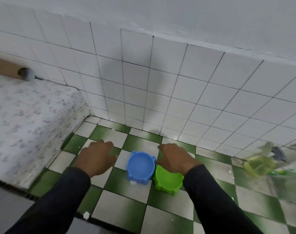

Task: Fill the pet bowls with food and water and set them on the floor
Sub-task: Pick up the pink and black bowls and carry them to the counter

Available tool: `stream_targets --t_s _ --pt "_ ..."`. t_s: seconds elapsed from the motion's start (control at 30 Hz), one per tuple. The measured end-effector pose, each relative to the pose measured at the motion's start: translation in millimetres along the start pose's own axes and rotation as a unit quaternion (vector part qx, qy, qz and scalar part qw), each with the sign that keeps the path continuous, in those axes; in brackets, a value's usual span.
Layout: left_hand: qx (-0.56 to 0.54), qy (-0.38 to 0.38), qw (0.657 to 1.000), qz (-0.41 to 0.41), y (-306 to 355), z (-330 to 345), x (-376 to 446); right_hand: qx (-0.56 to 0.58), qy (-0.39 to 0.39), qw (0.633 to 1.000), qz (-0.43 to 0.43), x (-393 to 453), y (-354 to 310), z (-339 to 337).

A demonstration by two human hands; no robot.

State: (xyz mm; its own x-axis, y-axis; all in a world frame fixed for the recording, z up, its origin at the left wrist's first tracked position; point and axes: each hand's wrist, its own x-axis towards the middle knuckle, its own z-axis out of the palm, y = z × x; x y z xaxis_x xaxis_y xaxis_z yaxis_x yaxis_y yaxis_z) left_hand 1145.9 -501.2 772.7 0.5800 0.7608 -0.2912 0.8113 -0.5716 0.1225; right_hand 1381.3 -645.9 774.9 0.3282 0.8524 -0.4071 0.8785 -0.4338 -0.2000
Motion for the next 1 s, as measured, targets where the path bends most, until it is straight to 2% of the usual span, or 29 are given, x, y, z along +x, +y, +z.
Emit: stream_targets --t_s 0.2,0.53,0.73,1.0 --pt "-0.023 0.039 0.998 -0.041 -66.5 -29.2 -29.4 -0.035 0.011 0.998 -0.052 13.8 -74.4 -32.1" --pt "-0.054 0.081 0.985 -0.140 -225.4 -73.7 -110.3 -0.046 0.044 0.985 -0.159 25.9 -259.5 -61.2" --pt "-0.082 0.114 0.970 -0.200 -318.2 -89.8 -165.5 -0.048 0.053 0.969 -0.237 29.3 -372.7 -59.1" --pt "-0.113 0.150 0.941 -0.281 -424.3 -85.5 -247.8 -0.080 0.029 0.939 -0.334 31.7 -522.1 -34.5"
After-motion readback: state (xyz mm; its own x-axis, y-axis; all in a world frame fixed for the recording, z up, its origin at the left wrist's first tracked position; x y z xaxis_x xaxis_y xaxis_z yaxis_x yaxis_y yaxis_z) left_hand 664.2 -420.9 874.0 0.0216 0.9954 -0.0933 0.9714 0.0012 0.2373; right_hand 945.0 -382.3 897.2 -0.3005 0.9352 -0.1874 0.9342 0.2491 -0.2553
